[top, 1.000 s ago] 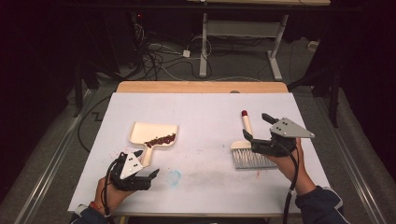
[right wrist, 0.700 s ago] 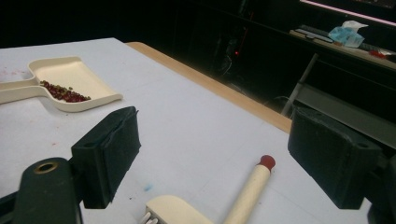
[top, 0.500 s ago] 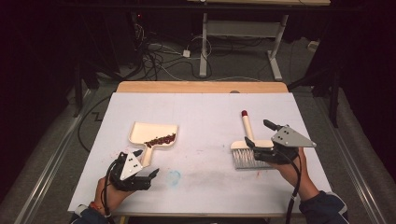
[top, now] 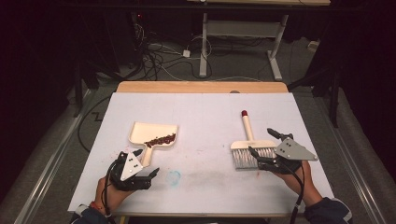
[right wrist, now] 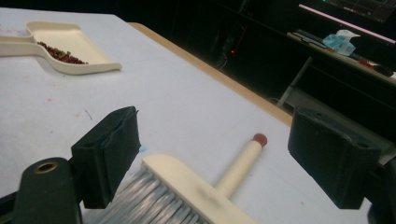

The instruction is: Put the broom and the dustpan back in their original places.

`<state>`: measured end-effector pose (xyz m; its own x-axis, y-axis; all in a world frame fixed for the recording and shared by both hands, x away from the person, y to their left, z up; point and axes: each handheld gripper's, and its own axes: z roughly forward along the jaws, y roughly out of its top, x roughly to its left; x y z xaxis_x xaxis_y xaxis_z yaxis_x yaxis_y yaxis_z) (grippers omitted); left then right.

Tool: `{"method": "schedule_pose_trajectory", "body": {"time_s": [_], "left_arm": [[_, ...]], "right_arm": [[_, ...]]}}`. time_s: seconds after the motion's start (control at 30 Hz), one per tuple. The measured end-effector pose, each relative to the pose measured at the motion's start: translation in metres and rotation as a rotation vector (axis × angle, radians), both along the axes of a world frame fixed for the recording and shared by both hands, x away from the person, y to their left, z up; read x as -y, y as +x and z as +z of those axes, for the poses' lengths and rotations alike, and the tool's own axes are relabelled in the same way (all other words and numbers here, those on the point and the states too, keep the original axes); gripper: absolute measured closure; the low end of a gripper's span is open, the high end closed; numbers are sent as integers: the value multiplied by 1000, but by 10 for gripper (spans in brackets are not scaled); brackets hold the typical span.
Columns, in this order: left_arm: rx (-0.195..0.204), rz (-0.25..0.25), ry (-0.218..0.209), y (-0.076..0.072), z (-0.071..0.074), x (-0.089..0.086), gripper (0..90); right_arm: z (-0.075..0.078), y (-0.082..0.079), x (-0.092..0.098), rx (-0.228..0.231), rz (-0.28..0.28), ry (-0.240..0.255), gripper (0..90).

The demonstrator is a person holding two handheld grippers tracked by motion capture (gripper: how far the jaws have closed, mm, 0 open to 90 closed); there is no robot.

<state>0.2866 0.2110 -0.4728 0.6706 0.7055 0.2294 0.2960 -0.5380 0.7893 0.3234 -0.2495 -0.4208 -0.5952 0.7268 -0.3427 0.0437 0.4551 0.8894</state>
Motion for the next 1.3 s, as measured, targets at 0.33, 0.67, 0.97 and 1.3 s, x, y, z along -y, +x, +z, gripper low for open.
{"method": "schedule_pose_trajectory", "body": {"time_s": [0.33,0.67,0.97,1.3], "left_arm": [[-6,-3,5,0,-1,1,163],[-11,-6,6,0,-1,2,163],[-23,-5,0,1,-3,1,162],[-28,-16,-4,5,-4,4,162]], "right_arm": [[-15,-13,12,6,6,-25,170],[-28,-22,24,-34,15,-22,167],[-46,-37,38,-33,3,-42,182],[-53,-40,43,-105,14,-36,173]]}}
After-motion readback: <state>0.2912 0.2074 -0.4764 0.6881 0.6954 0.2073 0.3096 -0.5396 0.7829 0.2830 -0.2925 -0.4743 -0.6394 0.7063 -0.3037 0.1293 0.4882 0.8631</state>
